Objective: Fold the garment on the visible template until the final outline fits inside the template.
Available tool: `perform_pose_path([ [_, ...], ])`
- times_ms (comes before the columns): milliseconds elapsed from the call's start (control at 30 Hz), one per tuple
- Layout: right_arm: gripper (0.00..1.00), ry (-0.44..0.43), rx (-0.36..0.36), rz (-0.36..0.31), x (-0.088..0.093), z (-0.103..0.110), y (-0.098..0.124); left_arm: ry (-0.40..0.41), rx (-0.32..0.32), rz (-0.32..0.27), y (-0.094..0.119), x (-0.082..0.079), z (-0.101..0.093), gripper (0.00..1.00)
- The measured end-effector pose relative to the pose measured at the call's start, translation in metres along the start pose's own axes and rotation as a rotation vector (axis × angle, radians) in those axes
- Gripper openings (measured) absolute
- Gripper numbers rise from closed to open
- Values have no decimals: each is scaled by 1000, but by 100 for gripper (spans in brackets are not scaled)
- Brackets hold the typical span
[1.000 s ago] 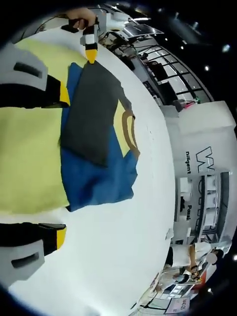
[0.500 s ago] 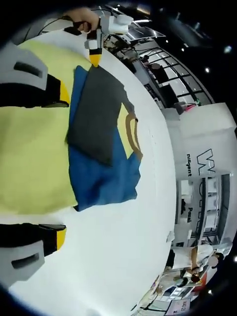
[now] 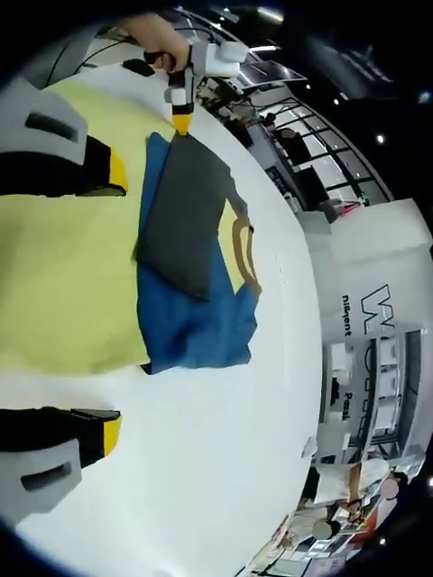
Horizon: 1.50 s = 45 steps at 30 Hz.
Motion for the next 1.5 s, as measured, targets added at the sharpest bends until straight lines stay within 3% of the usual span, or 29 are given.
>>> perform_pose_path([
  [267,99,-12,-20,-11,-4,5,6,-6,-19,-5,-1,-2,11,3],
  [333,99,-12,-23,-9,-4,5,8,-29,-85,10,2,0,22,7],
  [367,99,-13,-23,-7,-4,5,8,-52,-77,-4,5,-3,22,8],
  [533,99,31,-40,-8,-4,10,13,-5,-42,-38,15,-6,29,17],
  [733,99,58,-66,5,-3,22,18,-13,-11,-89,29,-12,31,43],
  [1000,99,52,-95,35,0,34,30,-42,56,-89,43,-9,18,71],
  [1167,99,68,-108,53,7,38,37,13,126,-77,48,-3,9,80],
  [1367,99,101,-137,104,23,43,45,-30,158,-65,60,4,-3,93],
  [1500,99,127,-142,125,32,45,51,-41,174,-46,63,12,-9,93],
])
Point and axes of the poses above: the point that each gripper's makers call its tool centre point, and the gripper's own axes: y roughly backward along the fingers, z roughly to its left, x roughly out of its underside, the point moved 1 cm from there along y, roughly backward along the fingers, and after that the axes turned 3 degrees about z, right-handed, at the moved point
